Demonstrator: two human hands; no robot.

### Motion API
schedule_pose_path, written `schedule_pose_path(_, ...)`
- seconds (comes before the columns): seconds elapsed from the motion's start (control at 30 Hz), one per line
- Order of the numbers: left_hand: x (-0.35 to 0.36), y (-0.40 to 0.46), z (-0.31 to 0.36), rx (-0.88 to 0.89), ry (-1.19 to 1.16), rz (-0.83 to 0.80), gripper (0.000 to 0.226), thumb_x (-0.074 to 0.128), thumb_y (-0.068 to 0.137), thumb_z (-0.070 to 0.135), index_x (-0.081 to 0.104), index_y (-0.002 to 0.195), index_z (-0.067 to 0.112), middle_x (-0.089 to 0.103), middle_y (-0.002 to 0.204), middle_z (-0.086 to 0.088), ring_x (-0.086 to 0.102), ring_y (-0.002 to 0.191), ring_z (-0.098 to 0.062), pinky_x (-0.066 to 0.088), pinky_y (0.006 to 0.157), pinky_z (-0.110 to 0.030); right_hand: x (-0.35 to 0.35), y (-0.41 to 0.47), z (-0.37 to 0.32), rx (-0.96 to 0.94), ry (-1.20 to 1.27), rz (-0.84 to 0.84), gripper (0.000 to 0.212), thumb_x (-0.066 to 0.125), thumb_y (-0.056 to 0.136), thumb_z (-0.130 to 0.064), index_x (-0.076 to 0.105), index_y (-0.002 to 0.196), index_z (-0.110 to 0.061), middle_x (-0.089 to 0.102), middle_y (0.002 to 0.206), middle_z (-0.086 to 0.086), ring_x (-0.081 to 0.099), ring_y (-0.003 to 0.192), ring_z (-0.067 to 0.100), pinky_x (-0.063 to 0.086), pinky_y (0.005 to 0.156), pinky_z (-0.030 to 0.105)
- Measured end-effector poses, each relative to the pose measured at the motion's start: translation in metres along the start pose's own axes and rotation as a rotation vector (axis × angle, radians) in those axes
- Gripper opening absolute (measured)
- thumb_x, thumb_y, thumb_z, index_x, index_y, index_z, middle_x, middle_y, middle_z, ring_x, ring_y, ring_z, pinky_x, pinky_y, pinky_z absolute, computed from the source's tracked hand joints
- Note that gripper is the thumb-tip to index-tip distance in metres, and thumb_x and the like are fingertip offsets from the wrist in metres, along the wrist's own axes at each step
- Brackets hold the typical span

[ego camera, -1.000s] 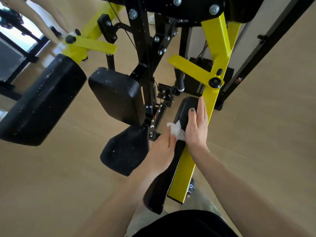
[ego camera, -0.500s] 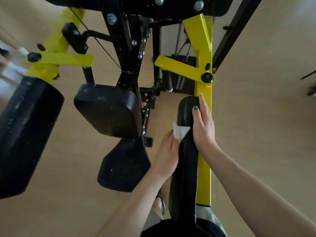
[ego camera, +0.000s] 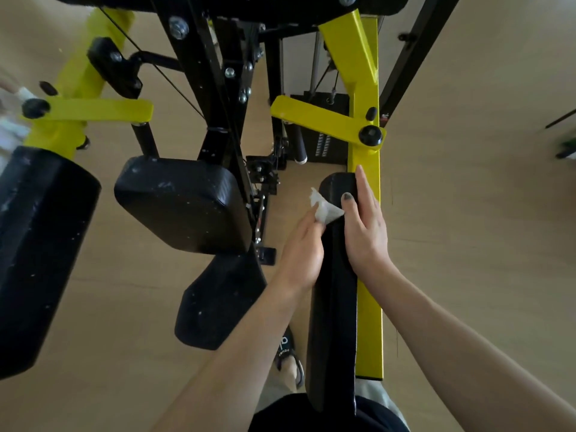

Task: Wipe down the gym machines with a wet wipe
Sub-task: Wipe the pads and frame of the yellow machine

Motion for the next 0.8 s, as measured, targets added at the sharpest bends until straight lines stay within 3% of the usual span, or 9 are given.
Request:
schedule_pose_path(0.1, -0.003, 0.024, 0.015, -0.062, 0.036, 0.041, 0.049, 0.038, 0.093, 0.056, 0.066, 0.124, 0.031, 0.071, 0.119, -0.001, 0.065, 0.114, -0.017, 0.048, 0.106, -0.047, 0.0, 0.0, 0.0, -0.006, -0.014, -0.006, 0.055, 0.038, 0.107, -0.037, 0.022, 0.16, -0.043, 0.03, 0.163, -0.018, 0.025, 0.15, 0.004, 0.027, 0.123, 0.042)
schedule_pose_path(0.23, -0.002, 0.07, 0.034, -0.036, 0.219, 0.127, 0.034, 0.035, 0.097, 0.034, 0.064, 0.101, 0.016, 0.068, 0.106, -0.011, 0.063, 0.104, -0.028, 0.049, 0.101, -0.052, 0.0, 0.002, 0.001, 0.0, -0.05, -0.013, 0.054, 0.037, 0.109, -0.036, 0.02, 0.159, -0.044, 0.032, 0.163, -0.016, 0.027, 0.148, 0.004, 0.029, 0.121, 0.039)
schedule_pose_path(0.3, -0.004, 0.075, 0.034, -0.053, 0.199, 0.118, 0.033, 0.037, 0.099, 0.029, 0.068, 0.091, 0.022, 0.073, 0.096, -0.001, 0.066, 0.098, -0.021, 0.053, 0.095, -0.043, 0.001, 0.003, 0.001, -0.003, -0.065, -0.021, 0.055, 0.036, 0.109, -0.036, 0.018, 0.16, -0.044, 0.03, 0.163, -0.017, 0.025, 0.149, 0.004, 0.027, 0.122, 0.037)
schedule_pose_path(0.4, -0.005, 0.056, 0.015, -0.067, 0.156, 0.058, 0.033, 0.037, 0.106, 0.038, 0.069, 0.104, 0.03, 0.071, 0.1, 0.009, 0.063, 0.099, -0.008, 0.05, 0.085, -0.029, 0.0, 0.001, 0.001, -0.003, -0.05, -0.017, 0.055, 0.037, 0.109, -0.036, 0.018, 0.16, -0.043, 0.028, 0.164, -0.018, 0.023, 0.15, 0.003, 0.024, 0.124, 0.035)
schedule_pose_path(0.7, -0.032, -0.037, -0.114, -0.299, 0.417, -0.067, 0.036, 0.036, 0.105, 0.038, 0.067, 0.11, 0.02, 0.07, 0.111, -0.004, 0.065, 0.108, -0.019, 0.048, 0.104, -0.048, 0.001, 0.0, -0.001, 0.003, -0.055, -0.022, 0.057, 0.038, 0.108, -0.037, 0.017, 0.161, -0.042, 0.025, 0.165, -0.019, 0.02, 0.151, 0.003, 0.022, 0.124, 0.036)
schedule_pose_path(0.8, -0.022, -0.038, -0.088, -0.226, 0.273, -0.083, 0.035, 0.038, 0.108, 0.039, 0.068, 0.116, 0.023, 0.073, 0.111, 0.002, 0.067, 0.106, -0.01, 0.053, 0.097, -0.029, 0.002, -0.001, -0.001, 0.002, -0.049, -0.02, 0.056, 0.037, 0.108, -0.036, 0.018, 0.161, -0.042, 0.026, 0.165, -0.018, 0.022, 0.151, 0.005, 0.023, 0.125, 0.039)
Point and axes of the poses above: each hand's wrist, its own y-axis towards the middle knuckle, its own x-axis out of the palm, z = x × y, the point moved 8 cm from there along y, towards the middle knuckle
